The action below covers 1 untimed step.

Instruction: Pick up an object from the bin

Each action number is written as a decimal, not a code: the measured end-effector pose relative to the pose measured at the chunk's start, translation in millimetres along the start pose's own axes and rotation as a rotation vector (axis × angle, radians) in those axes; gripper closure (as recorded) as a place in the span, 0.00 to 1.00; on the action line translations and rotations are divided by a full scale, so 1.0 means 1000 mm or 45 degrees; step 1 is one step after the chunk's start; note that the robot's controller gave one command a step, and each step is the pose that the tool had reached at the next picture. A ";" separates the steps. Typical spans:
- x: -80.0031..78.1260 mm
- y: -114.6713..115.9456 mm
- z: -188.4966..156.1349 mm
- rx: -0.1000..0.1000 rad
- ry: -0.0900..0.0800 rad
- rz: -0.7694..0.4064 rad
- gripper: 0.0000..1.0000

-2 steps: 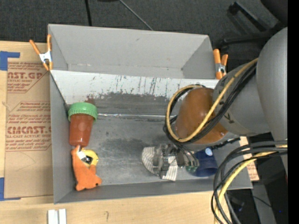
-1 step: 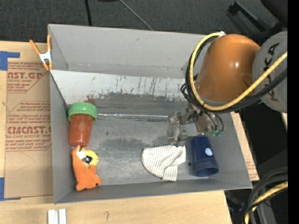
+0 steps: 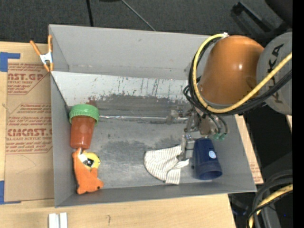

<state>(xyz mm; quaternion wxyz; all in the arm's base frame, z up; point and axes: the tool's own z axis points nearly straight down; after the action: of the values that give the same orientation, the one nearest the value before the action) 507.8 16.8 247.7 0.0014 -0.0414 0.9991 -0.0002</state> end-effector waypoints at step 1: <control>0.000 0.000 0.000 0.000 0.000 0.000 0.00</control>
Offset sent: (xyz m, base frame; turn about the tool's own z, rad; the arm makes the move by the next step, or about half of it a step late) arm 0.0219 -0.0013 -0.1087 0.1184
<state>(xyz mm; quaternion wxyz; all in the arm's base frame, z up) 507.7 16.9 247.7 0.0013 -0.0415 0.9991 -0.0002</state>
